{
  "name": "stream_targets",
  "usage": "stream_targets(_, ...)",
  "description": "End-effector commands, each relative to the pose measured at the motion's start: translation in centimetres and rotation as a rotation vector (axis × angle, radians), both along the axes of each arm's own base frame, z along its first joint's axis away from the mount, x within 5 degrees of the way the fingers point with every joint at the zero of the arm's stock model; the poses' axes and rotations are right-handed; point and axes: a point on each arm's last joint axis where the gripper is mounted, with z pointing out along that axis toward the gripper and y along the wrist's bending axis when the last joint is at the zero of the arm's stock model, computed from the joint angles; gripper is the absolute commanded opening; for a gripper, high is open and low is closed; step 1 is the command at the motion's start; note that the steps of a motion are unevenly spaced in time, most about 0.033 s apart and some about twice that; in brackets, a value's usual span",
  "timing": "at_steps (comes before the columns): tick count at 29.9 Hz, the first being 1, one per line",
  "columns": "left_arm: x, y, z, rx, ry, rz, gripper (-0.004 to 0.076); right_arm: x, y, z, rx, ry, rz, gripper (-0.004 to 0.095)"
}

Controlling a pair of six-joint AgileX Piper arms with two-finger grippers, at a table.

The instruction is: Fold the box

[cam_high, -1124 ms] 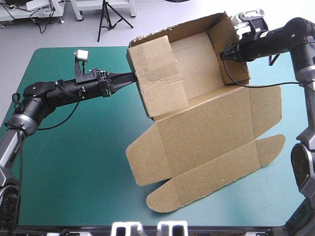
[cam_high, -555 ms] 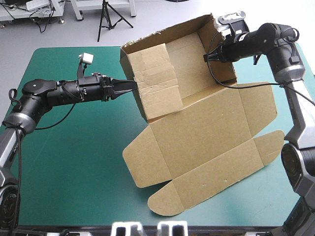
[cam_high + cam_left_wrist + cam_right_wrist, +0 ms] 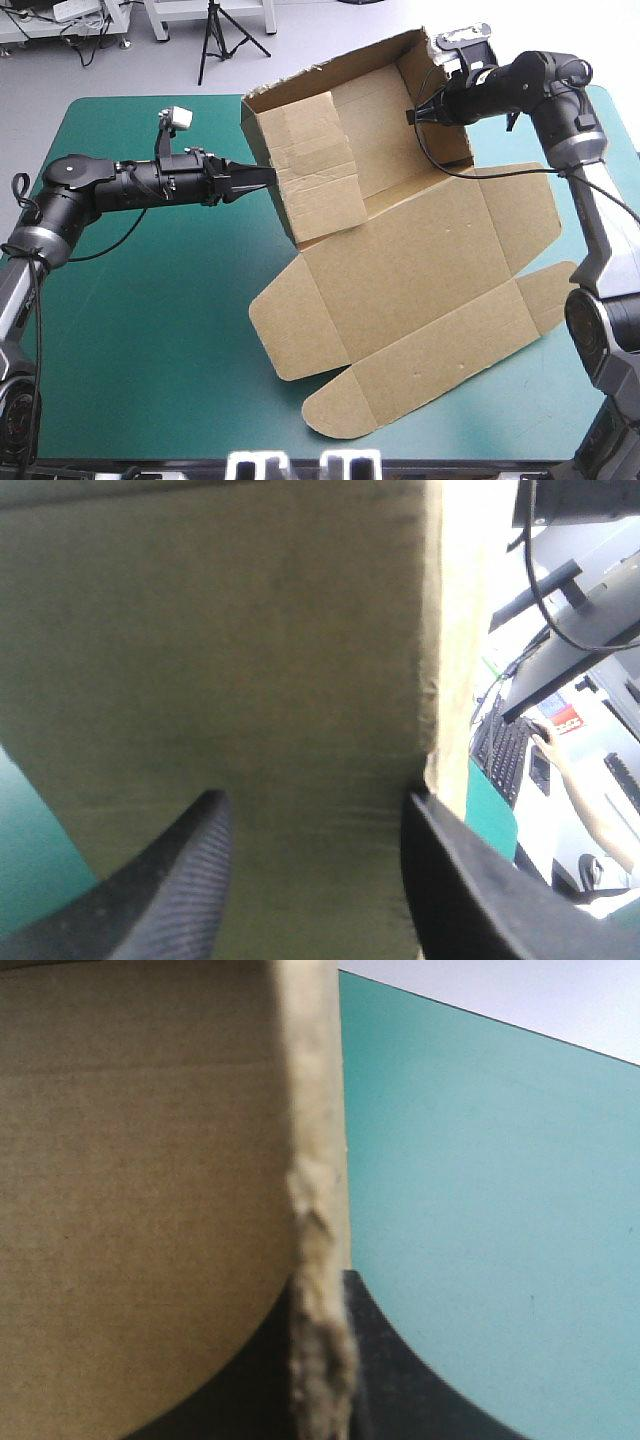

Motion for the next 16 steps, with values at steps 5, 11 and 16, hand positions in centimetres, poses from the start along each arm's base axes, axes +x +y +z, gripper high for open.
stream_targets(5,-1.32,-0.5,2.95,-0.095,-0.06,-0.043,0.038,-1.34,0.4,3.84,0.127,-0.142,-0.017,-0.0017)
stream_targets(11,-1.59,-0.64,3.31,-0.135,-0.053,-0.072,0.038,-1.31,0.38,3.87,0.127,-0.147,-0.019,-0.0017)
stream_targets(16,-1.87,-0.77,3.66,-0.175,-0.057,-0.105,0.0386,-1.31,0.41,3.89,0.131,-0.147,-0.018,-0.0017)
